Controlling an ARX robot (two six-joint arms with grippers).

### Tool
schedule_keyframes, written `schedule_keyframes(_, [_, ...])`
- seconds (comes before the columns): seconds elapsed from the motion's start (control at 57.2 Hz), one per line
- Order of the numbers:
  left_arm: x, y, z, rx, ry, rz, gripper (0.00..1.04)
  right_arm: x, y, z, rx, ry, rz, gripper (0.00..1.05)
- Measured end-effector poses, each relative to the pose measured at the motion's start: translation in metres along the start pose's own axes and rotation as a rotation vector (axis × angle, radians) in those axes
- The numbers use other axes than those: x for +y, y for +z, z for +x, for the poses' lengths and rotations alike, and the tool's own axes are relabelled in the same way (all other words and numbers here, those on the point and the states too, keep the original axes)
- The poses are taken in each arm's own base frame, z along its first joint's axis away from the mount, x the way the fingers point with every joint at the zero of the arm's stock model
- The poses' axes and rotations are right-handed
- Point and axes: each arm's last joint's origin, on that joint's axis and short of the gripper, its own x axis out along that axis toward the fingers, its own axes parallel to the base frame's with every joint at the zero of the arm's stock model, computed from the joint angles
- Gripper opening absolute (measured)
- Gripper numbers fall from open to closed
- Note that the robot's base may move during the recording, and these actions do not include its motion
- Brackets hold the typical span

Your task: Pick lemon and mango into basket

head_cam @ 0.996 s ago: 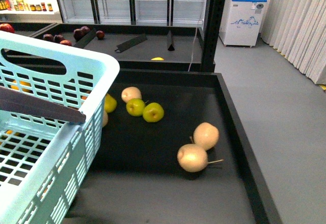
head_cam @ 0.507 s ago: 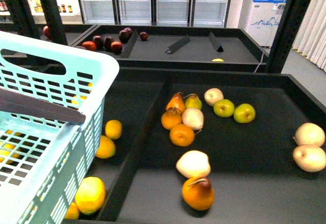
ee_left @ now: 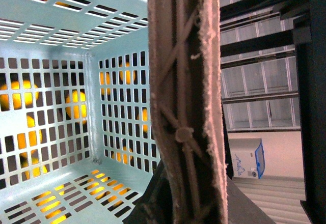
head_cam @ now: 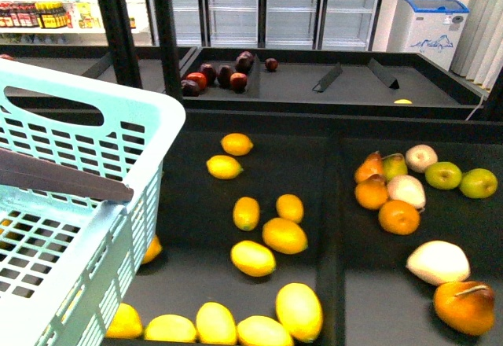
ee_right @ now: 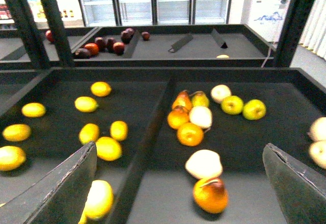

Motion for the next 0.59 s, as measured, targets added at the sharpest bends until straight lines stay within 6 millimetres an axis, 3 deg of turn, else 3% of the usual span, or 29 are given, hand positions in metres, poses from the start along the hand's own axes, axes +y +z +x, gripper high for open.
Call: schedule_keyframes(0.594, [-0.0002,0.0003,-0.0002,-0.003,-0.001,-0.001,0.05,0.0,0.0,0.0,0.0,0.002,0.0,0.96])
